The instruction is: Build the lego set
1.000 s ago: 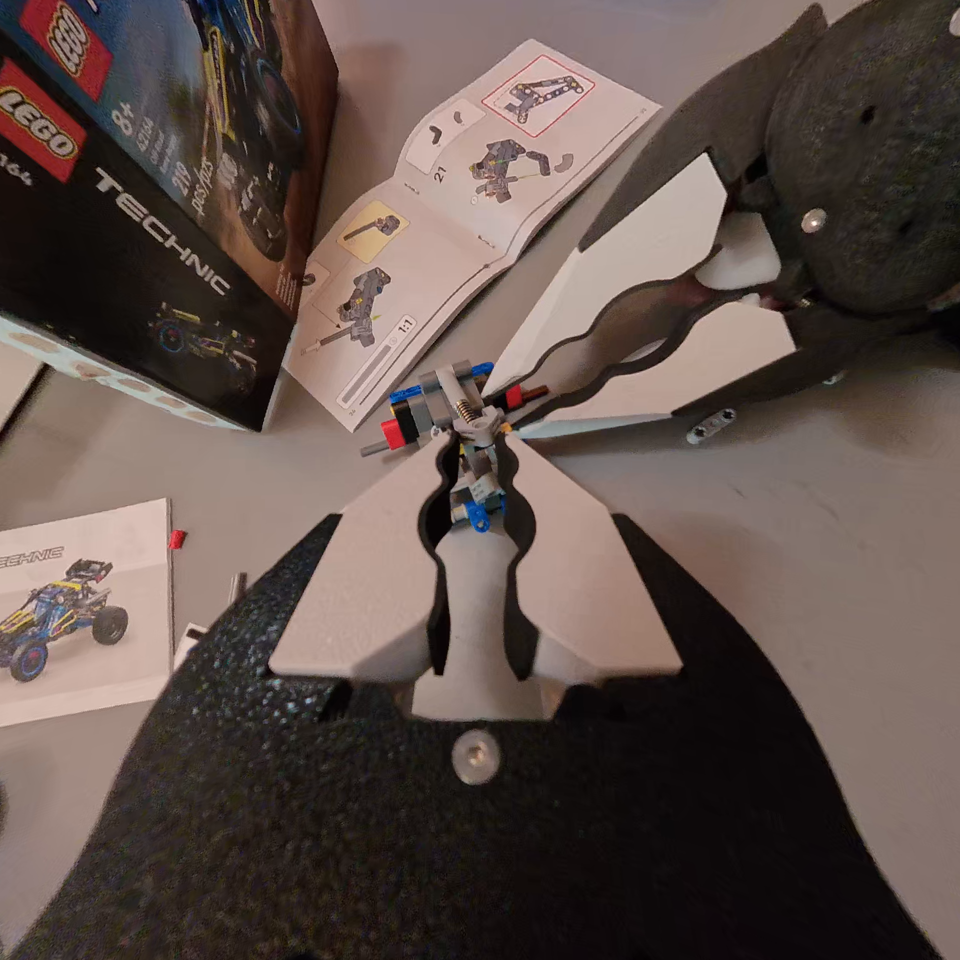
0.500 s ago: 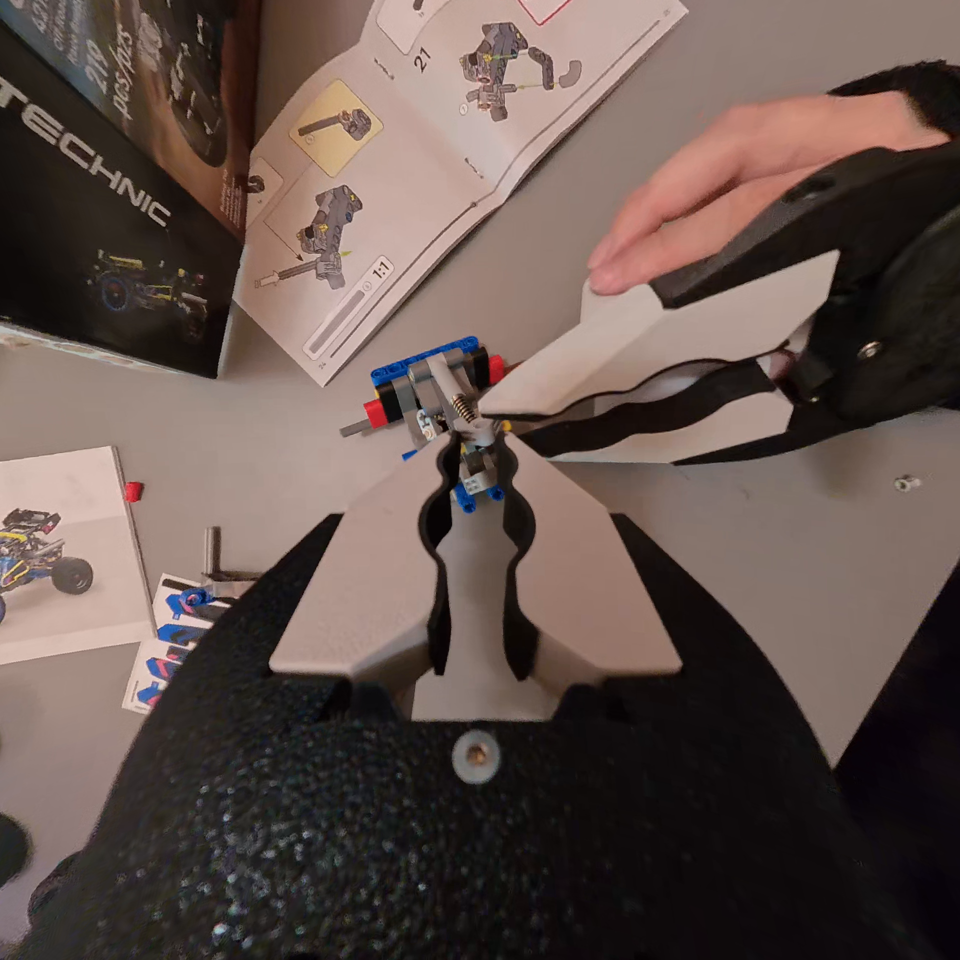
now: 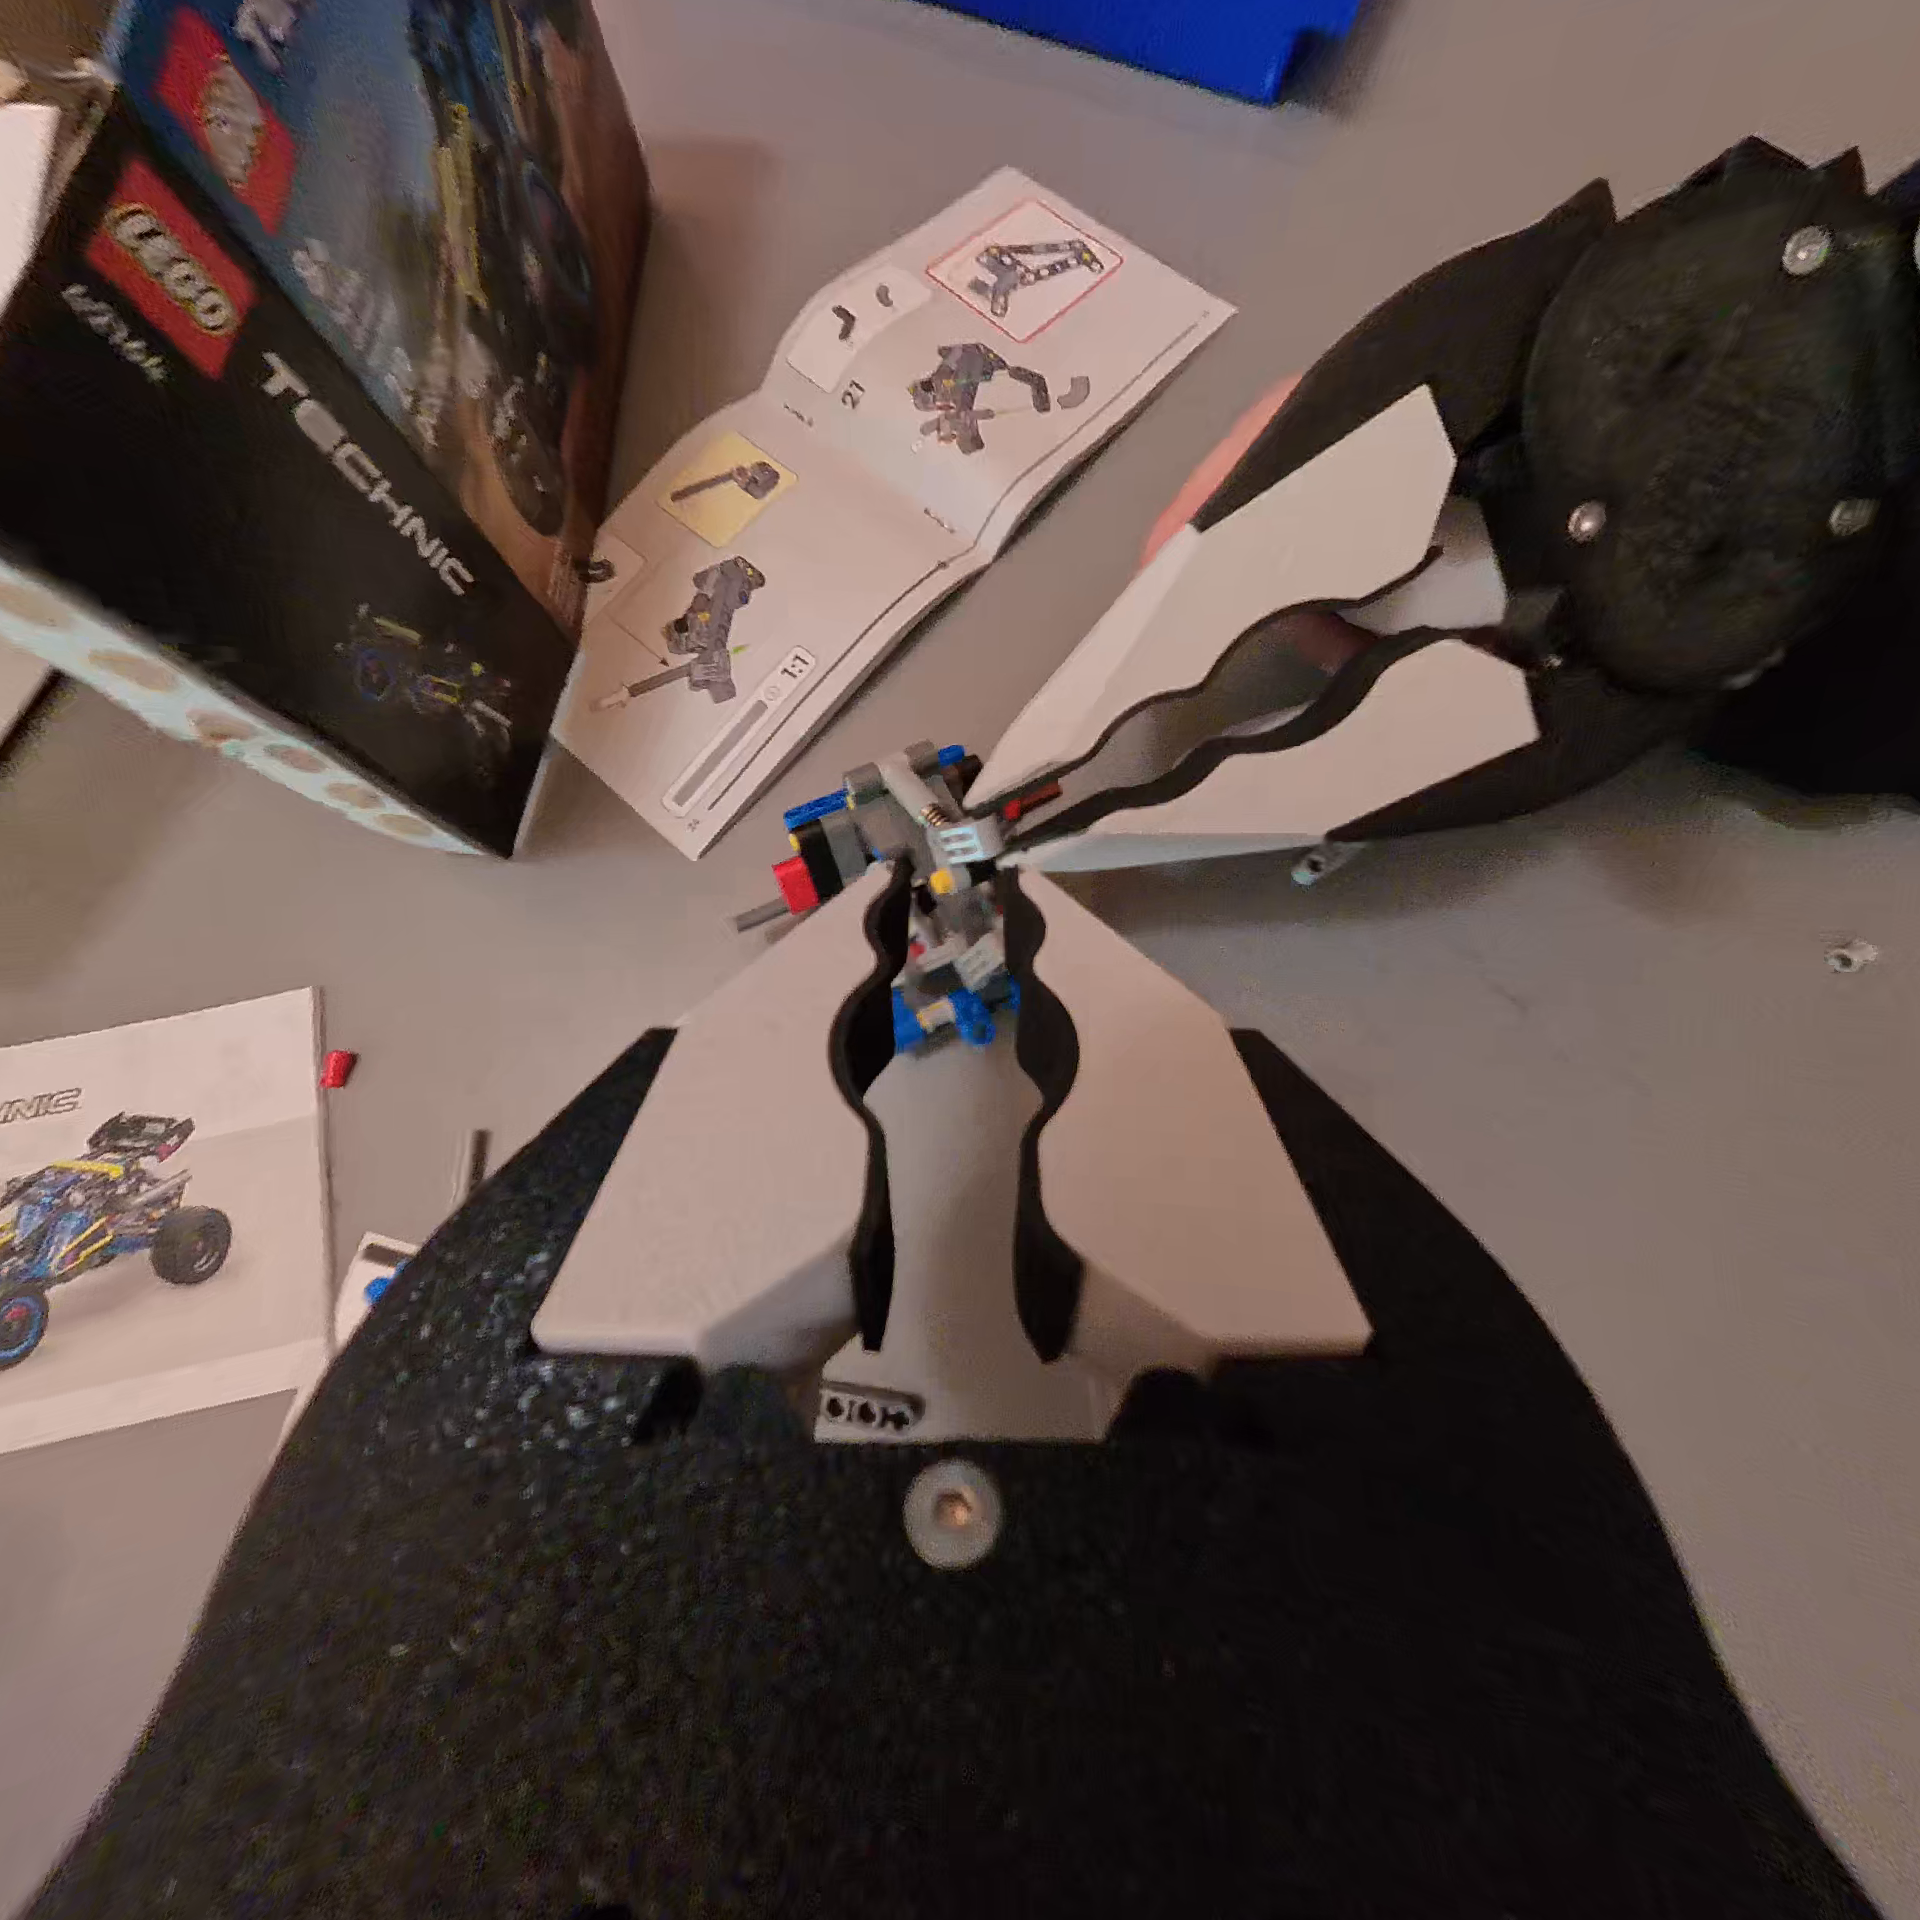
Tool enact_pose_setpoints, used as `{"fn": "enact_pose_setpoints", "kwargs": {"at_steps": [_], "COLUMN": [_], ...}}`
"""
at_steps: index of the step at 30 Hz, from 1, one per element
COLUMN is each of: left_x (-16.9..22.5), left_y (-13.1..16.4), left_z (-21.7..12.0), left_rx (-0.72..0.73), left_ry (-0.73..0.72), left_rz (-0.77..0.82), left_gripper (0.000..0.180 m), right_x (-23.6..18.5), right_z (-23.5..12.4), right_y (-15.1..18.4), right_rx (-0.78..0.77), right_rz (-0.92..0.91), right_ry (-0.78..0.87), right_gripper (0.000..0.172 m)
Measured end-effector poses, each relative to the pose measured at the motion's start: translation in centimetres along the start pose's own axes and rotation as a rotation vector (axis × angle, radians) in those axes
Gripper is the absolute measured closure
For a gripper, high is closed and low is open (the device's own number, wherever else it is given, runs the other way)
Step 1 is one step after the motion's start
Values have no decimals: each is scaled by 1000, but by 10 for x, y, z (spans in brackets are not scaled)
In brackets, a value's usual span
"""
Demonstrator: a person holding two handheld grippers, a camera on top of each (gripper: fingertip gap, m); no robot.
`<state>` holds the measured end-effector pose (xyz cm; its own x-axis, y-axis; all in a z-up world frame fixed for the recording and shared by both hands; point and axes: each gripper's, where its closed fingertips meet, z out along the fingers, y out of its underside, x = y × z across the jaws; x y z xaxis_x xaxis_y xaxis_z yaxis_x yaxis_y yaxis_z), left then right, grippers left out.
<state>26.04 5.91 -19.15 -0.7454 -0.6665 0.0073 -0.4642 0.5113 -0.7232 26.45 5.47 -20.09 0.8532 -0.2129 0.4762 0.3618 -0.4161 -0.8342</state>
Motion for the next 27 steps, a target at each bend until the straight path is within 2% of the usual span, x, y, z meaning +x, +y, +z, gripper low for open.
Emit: {"fn": "enact_pose_setpoints", "kwargs": {"at_steps": [5,9,20,27], "left_x": [-7,-9,-5,0], "left_y": [3,10,13,4], "left_z": [-8,-5,10,8], "left_rx": [122,133,133,160], "left_ry": [-56,-80,-112,-116], "left_rz": [135,202,278,537], "left_gripper": [166,165,165,163], "right_x": [2,6,-5,-6], "right_z": [0,-1,6,6], "right_y": [0,-1,2,3], "right_rx": [23,56,23,12], "right_rz": [133,214,28,-17], "right_ry": [-30,-45,-32,-33], "right_gripper": [167,167,167,166]}}
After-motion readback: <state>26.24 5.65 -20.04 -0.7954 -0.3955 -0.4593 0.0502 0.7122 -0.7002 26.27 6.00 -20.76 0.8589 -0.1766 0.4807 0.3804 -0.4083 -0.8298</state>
